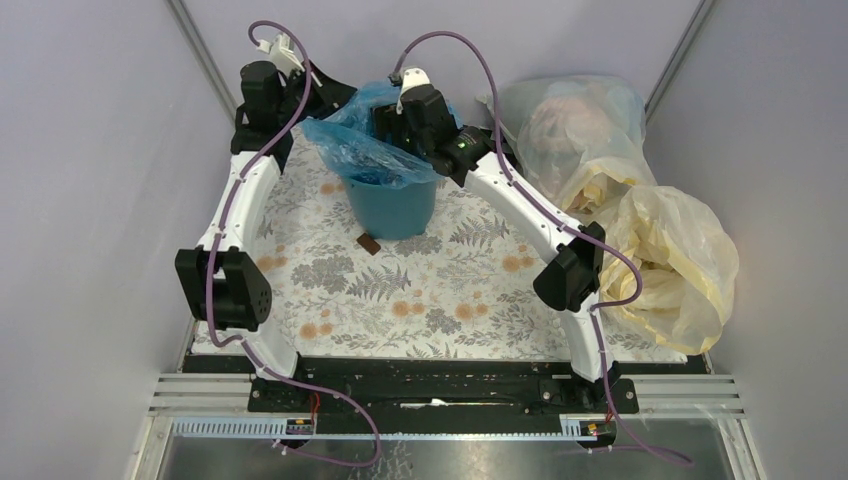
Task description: Put the trash bags into the trash bin
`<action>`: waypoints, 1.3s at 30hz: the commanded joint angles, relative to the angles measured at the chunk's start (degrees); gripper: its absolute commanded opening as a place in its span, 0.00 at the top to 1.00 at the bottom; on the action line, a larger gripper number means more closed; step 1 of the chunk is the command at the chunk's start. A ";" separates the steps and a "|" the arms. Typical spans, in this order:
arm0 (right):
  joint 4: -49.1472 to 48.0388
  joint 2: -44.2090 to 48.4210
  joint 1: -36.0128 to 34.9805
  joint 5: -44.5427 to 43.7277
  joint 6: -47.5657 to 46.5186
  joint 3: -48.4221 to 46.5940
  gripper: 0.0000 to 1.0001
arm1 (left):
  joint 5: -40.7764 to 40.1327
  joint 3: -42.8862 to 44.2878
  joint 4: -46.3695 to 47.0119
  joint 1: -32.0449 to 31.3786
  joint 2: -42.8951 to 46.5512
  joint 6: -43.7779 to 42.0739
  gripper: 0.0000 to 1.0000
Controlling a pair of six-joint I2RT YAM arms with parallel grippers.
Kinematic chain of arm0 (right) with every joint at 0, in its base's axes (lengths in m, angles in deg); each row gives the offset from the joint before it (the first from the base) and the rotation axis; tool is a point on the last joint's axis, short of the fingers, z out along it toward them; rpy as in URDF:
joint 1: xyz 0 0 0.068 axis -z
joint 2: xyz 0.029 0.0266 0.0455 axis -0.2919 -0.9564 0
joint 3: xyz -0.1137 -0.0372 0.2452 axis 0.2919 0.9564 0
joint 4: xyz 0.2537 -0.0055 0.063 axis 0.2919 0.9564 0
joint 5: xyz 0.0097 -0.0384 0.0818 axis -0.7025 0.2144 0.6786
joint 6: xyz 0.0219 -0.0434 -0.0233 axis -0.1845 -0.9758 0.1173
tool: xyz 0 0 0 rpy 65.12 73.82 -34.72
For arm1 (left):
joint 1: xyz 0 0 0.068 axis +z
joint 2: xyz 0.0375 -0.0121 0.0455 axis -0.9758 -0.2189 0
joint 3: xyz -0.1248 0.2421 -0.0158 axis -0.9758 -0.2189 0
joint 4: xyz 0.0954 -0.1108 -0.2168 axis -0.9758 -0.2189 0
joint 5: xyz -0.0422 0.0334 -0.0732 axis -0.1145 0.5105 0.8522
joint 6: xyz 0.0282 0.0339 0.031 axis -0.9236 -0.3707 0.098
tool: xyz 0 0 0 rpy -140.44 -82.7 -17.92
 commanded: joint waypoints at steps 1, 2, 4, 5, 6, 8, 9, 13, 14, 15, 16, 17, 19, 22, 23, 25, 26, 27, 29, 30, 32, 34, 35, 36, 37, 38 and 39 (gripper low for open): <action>-3.88 -0.36 -0.26 -7.99 13.82 0.15 0.13 | 2.21 -1.93 5.24 0.28 3.84 2.25 1.00; -4.03 -0.14 -0.19 -8.97 16.31 0.47 0.12 | 2.18 -2.81 5.91 0.28 4.10 2.46 1.00; -4.06 0.21 -0.15 -9.35 19.12 0.12 0.12 | 1.84 -3.56 6.69 0.28 4.35 2.25 1.00; -4.06 0.65 -0.14 -9.68 20.79 0.03 0.12 | 1.67 -3.75 6.53 0.28 4.36 1.87 1.00; -4.06 1.23 -0.18 -10.26 22.64 0.02 0.13 | 1.47 -3.75 6.16 0.29 4.30 1.49 1.00; -4.46 2.62 -0.15 -11.42 25.92 0.34 0.10 | 1.19 -3.77 5.79 0.30 4.11 1.21 1.00; -4.72 3.25 -0.17 -11.92 27.62 0.58 0.10 | 1.17 -3.86 5.85 0.36 3.94 1.27 1.00; -8.46 5.80 -0.05 -8.20 32.77 2.96 0.10 | 0.80 -4.55 6.01 0.35 3.68 0.96 1.00; -10.81 6.85 -0.04 -6.51 33.60 4.76 0.11 | 0.53 -4.58 5.82 0.33 3.65 0.76 1.00; -13.99 8.12 -0.04 -4.62 33.84 6.78 0.11 | 0.37 -4.63 5.65 0.37 3.61 0.50 1.00; -17.38 9.90 -0.09 -2.30 33.05 9.22 0.11 | 0.26 -4.79 5.54 0.34 3.56 0.24 1.00; -20.28 10.95 -0.10 -0.99 32.40 11.19 0.11 | 0.21 -4.96 5.52 0.32 3.60 -0.02 1.00; -24.69 13.16 -0.10 1.50 30.67 14.44 0.11 | -0.20 -5.27 5.52 0.32 3.72 -0.70 1.00; -33.58 16.80 -0.02 7.27 24.96 20.51 0.11 | -0.97 -5.44 3.73 0.37 3.90 -1.46 1.00; -36.63 18.07 0.00 9.23 22.82 22.67 0.11 | -1.09 -5.67 3.79 0.37 4.02 -1.58 1.00; -42.41 20.49 0.07 13.05 18.22 27.42 0.11 | -1.27 -5.85 3.78 0.35 4.09 -1.68 1.00; -45.07 21.70 0.14 15.07 16.77 29.68 0.11 | -1.36 -5.90 3.71 0.37 3.98 -1.74 1.00; -48.33 22.76 0.23 16.55 15.43 32.09 0.11 | -1.38 -5.90 3.69 0.37 3.94 -1.78 1.00; -53.95 24.33 0.51 17.38 13.99 35.90 0.11 | -1.47 -6.11 3.67 0.37 3.97 -1.78 1.00; -56.62 24.83 0.71 17.37 13.51 37.49 0.11 | -1.54 -6.24 3.61 0.37 4.00 -1.86 1.00; -60.79 24.88 1.23 16.08 13.55 39.22 0.12 | -1.60 -6.32 3.61 0.37 3.88 -2.02 1.00; -65.45 23.97 2.04 16.48 14.18 39.33 0.12 | -1.72 -6.29 3.50 0.37 3.88 -2.05 1.00; -69.33 23.24 2.38 17.17 14.76 38.88 0.12 | -1.73 -6.37 3.55 0.37 3.84 -2.05 1.00; -71.93 22.42 2.78 18.13 15.85 38.40 0.12 | -1.72 -6.42 3.58 0.36 3.84 -2.03 1.00; -72.97 21.92 3.27 18.88 17.33 37.43 0.12 | -1.73 -6.35 3.52 0.37 3.73 -2.04 1.00; -71.95 21.68 3.49 19.28 18.30 35.96 0.13 | -1.78 -6.28 3.40 0.36 3.67 -2.17 1.00; -69.69 21.76 3.51 19.08 18.44 34.41 0.12 | -1.88 -6.22 3.19 0.37 3.70 -2.36 1.00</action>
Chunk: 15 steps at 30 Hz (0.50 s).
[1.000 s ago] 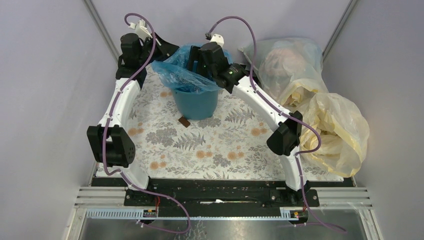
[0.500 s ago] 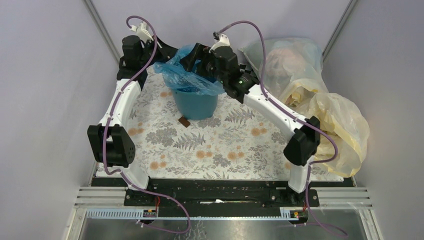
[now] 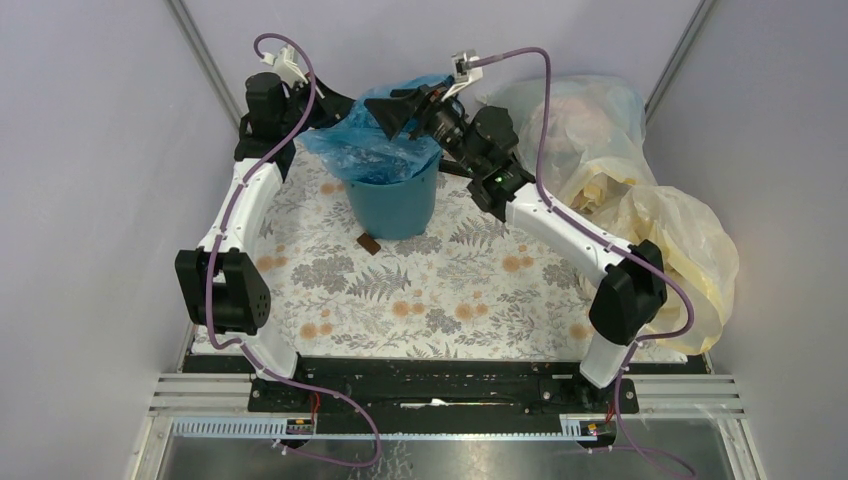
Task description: Put the trash bags into the trash bin
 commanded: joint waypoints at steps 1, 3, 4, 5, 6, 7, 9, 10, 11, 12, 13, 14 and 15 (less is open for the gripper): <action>-4.91 0.08 1.30 1.97 1.10 -6.10 0.12 | -1.13 0.05 1.03 0.35 1.82 -1.28 1.00; 1.85 1.81 1.30 -0.09 -0.37 -7.91 0.12 | -1.10 0.21 0.71 0.48 1.90 -1.39 1.00; 4.92 2.77 1.31 -1.10 -1.16 -8.06 0.12 | -1.06 0.29 0.61 0.52 1.98 -1.47 1.00; 7.65 3.90 1.26 -2.13 -1.93 -7.89 0.12 | -1.03 0.41 0.72 0.51 2.15 -1.48 1.00; 10.41 4.99 1.30 -2.78 -2.59 -7.70 0.11 | -1.10 0.48 0.73 0.59 2.39 -1.41 1.00; 13.36 6.12 1.29 -3.18 -3.51 -7.57 0.11 | -1.14 0.50 0.73 0.61 2.47 -1.33 1.00; 18.94 8.16 1.31 -4.22 -5.32 -7.32 0.10 | -1.06 0.71 0.81 0.57 2.65 -1.21 1.00; 21.14 9.21 1.24 -5.18 -6.24 -6.84 0.10 | -1.10 0.79 0.79 0.61 2.82 -1.17 1.00; 23.01 10.25 1.30 -5.96 -6.66 -6.09 0.10 | -1.25 0.80 0.70 0.61 2.98 -1.24 1.00; 24.43 11.17 1.29 -6.35 -7.05 -5.34 0.10 | -1.57 0.93 0.57 0.61 3.07 -1.41 1.00; 25.58 12.11 1.31 -6.48 -7.21 -4.53 0.09 | -2.08 1.09 0.28 0.68 3.15 -1.70 1.00; 26.39 12.95 1.30 -6.51 -7.15 -3.68 0.09 | -2.52 1.46 -0.33 0.81 3.15 -2.05 1.00; 26.73 13.91 1.31 -6.47 -6.64 -2.69 0.09 | -3.11 1.75 -0.90 0.91 3.10 -2.43 1.00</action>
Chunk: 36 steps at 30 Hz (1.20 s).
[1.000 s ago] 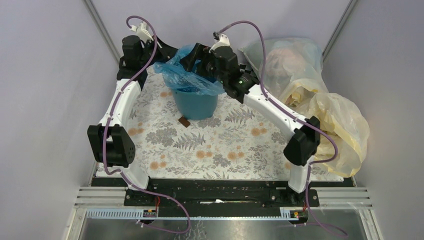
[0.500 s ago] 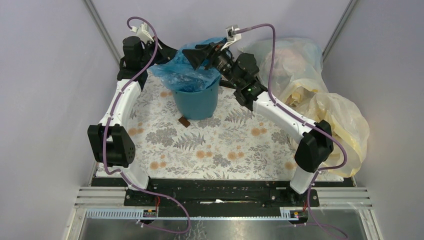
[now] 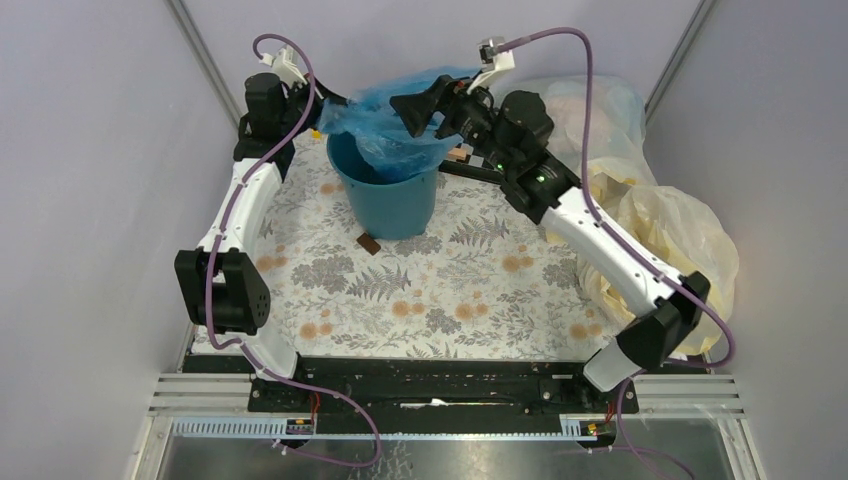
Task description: Put the trash bags into the trash bin
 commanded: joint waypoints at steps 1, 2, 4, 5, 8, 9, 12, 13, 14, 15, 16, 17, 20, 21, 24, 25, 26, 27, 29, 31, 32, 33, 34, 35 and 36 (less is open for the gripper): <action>5.76 6.25 0.12 -2.25 -1.16 3.15 0.09 | -2.90 2.06 -0.74 0.86 3.08 -2.23 1.00; 5.45 6.94 0.09 -1.26 -0.41 4.09 0.09 | -3.40 2.40 -1.46 1.03 3.02 -2.47 1.00; 4.38 7.46 0.11 1.06 1.59 5.47 0.09 | -4.11 2.75 -2.34 1.18 2.89 -2.91 1.00; 3.67 7.25 0.11 2.48 2.66 5.84 0.09 | -4.19 2.65 -2.39 1.26 2.92 -2.91 1.00; 1.06 4.47 0.08 7.51 6.41 4.70 0.10 | -3.75 2.35 -2.15 1.23 3.14 -2.34 1.00; 0.79 3.16 0.10 9.08 7.92 3.62 0.11 | -3.62 2.33 -1.97 1.27 3.31 -2.20 1.00; -1.14 -1.14 0.08 15.63 12.50 0.69 0.13 | -4.34 2.68 -2.56 1.29 4.04 -2.80 1.00; -1.25 -2.21 0.10 17.18 13.43 -0.18 0.14 | -5.02 2.94 -3.22 1.40 4.34 -3.21 1.00; -1.11 -2.81 0.11 18.14 13.70 -0.89 0.14 | -5.64 3.14 -3.74 1.53 4.72 -3.66 1.00; -0.59 -2.87 0.11 18.40 13.20 -1.24 0.14 | -6.14 3.30 -4.34 1.76 5.07 -4.04 1.00; 0.10 -2.47 0.11 17.92 12.43 -1.30 0.14 | -6.54 3.49 -4.94 1.96 5.43 -4.31 1.00; 1.27 -1.88 0.11 16.69 11.43 -1.40 0.13 | -6.88 3.61 -5.53 2.17 5.76 -4.59 1.00; 6.11 0.47 0.10 12.01 7.46 -1.89 0.12 | -9.02 3.13 -7.18 2.24 6.99 -5.54 1.00; 8.09 1.31 0.11 10.25 6.20 -2.24 0.11 | -9.36 2.36 -7.07 2.29 7.61 -5.54 1.00; 15.22 3.38 0.08 5.85 2.36 -3.46 0.11 | -9.09 -0.93 -4.90 2.24 9.87 -4.49 1.00; 17.54 4.12 0.10 4.02 1.60 -3.82 0.10 | -8.92 -2.19 -4.07 2.24 10.58 -4.05 1.00; 19.69 4.85 0.10 2.37 0.88 -3.91 0.10 | -8.79 -3.27 -3.39 2.24 11.36 -3.66 1.00; 21.64 5.60 0.06 0.54 0.66 -3.77 0.08 | -8.77 -4.28 -2.69 2.24 12.10 -3.29 1.00; 24.93 7.51 0.04 -4.61 1.84 -2.85 0.07 | -8.96 -6.20 -1.21 2.24 13.57 -2.60 1.00; 26.22 10.08 0.05 -9.73 4.00 -0.59 0.07 | -9.12 -8.24 0.46 2.29 15.05 -1.87 1.00; 26.40 11.40 0.07 -13.17 6.10 0.98 0.09 | -9.13 -9.22 1.06 2.25 15.75 -1.64 1.00; 26.45 12.87 0.10 -15.32 8.06 2.57 0.10 | -9.20 -10.14 1.66 2.24 16.34 -1.35 1.00; 26.44 13.91 0.11 -16.78 9.90 4.38 0.11 | -9.21 -10.99 2.30 2.24 16.99 -1.11 1.00; 26.94 14.95 0.10 -18.19 11.97 5.49 0.10 | -9.21 -11.82 2.88 2.24 17.51 -0.69 1.00; 27.58 15.68 0.11 -19.31 14.11 6.20 0.09 | -9.21 -12.62 3.35 2.24 18.02 -0.49 1.00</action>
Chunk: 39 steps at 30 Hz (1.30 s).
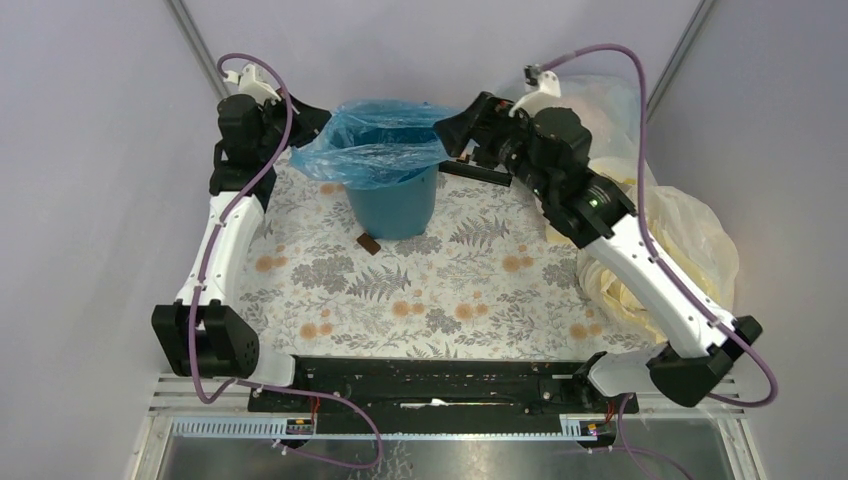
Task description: Put the trash bags into the trash bin
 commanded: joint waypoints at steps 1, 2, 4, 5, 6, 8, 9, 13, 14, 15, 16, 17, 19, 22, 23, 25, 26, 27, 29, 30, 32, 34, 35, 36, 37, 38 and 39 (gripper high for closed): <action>4.26 4.17 0.07 -11.56 9.17 3.83 0.09 | -0.95 -2.99 6.00 0.21 3.83 1.77 1.00; 5.26 4.30 0.06 -12.24 11.49 4.04 0.09 | -0.95 -3.48 6.18 0.19 4.14 1.92 1.00; 7.08 3.93 0.08 -12.75 16.35 4.17 0.09 | -1.03 -4.35 6.23 0.19 4.84 2.26 1.00; 7.96 3.51 0.10 -12.88 19.47 4.22 0.09 | -0.96 -4.81 6.92 0.19 5.18 2.47 1.00; 8.45 3.06 0.06 -12.57 22.60 4.36 0.09 | -0.81 -5.31 7.81 0.20 5.67 2.69 1.00; 8.64 1.87 0.11 -11.16 28.13 4.68 0.09 | -0.22 -6.86 9.47 0.19 6.61 3.34 1.00; 8.73 1.35 0.04 -10.48 30.91 4.82 0.09 | 0.21 -7.76 10.72 0.19 7.14 3.78 1.00; 8.20 -1.07 0.07 -8.65 38.89 4.34 0.09 | 0.96 -9.26 12.89 0.19 8.37 4.74 1.00; 7.68 -1.64 0.09 -8.26 40.26 4.12 0.09 | 1.07 -9.27 12.80 0.19 8.44 4.74 1.00; 7.21 -2.39 0.08 -7.81 41.22 3.74 0.09 | 1.19 -9.29 12.76 0.19 8.45 4.71 1.00; 7.12 -3.13 0.11 -7.45 42.28 3.29 0.09 | 1.29 -9.37 12.73 0.19 8.53 4.70 1.00; 7.08 -3.88 0.11 -7.09 43.06 2.77 0.09 | 1.40 -9.52 12.82 0.23 8.61 4.70 1.00; 7.08 -5.17 0.11 -6.47 44.56 1.90 0.10 | 1.77 -9.91 13.29 0.19 8.75 4.78 1.00; 7.08 -6.40 0.08 -5.43 45.77 1.78 0.13 | 2.12 -10.26 13.94 0.21 8.78 4.76 1.00; 7.08 -6.49 0.09 -5.55 45.89 2.18 0.15 | 2.02 -10.21 13.87 0.23 8.68 4.60 1.00; 6.89 -6.29 0.03 -5.90 45.74 3.29 0.26 | 1.22 -9.96 13.28 0.26 8.47 3.93 1.00; 6.85 -6.05 0.08 -5.96 45.50 3.90 0.34 | 0.61 -9.66 12.83 0.27 8.33 3.51 1.00; 6.82 -5.82 0.09 -5.92 45.03 4.43 0.42 | -0.02 -9.36 12.14 0.27 8.10 3.12 1.00; 6.81 -5.23 0.11 -5.63 43.43 5.52 0.60 | -1.48 -8.64 10.93 0.27 7.58 2.33 1.00; 6.81 -4.69 0.08 -5.47 42.71 6.28 0.68 | -2.22 -8.36 10.46 0.27 7.19 2.08 1.00; 6.81 -3.83 0.11 -5.05 41.40 8.27 0.83 | -3.09 -7.63 10.00 1.78 6.22 1.81 1.00; 6.67 -3.13 0.08 -4.27 40.18 10.38 0.86 | -3.27 -6.69 9.70 2.38 4.96 1.80 1.00; 6.34 -3.03 0.10 -3.65 39.50 11.51 0.86 | -3.19 -6.14 9.46 2.72 4.28 1.80 1.00; 5.91 -2.99 0.04 -3.09 38.54 12.82 0.85 | -3.03 -5.68 9.25 3.06 3.71 1.84 1.00; 5.34 -3.05 0.10 -2.56 38.03 14.04 0.84 | -2.93 -5.53 9.16 3.27 3.29 1.91 1.00; 4.82 -3.29 0.05 -2.11 37.63 15.43 0.84 | -2.94 -5.56 9.28 3.54 3.01 1.99 1.00; 4.05 -3.44 0.10 -1.49 37.24 16.75 0.83 | -2.94 -5.85 9.61 3.83 2.86 2.12 1.00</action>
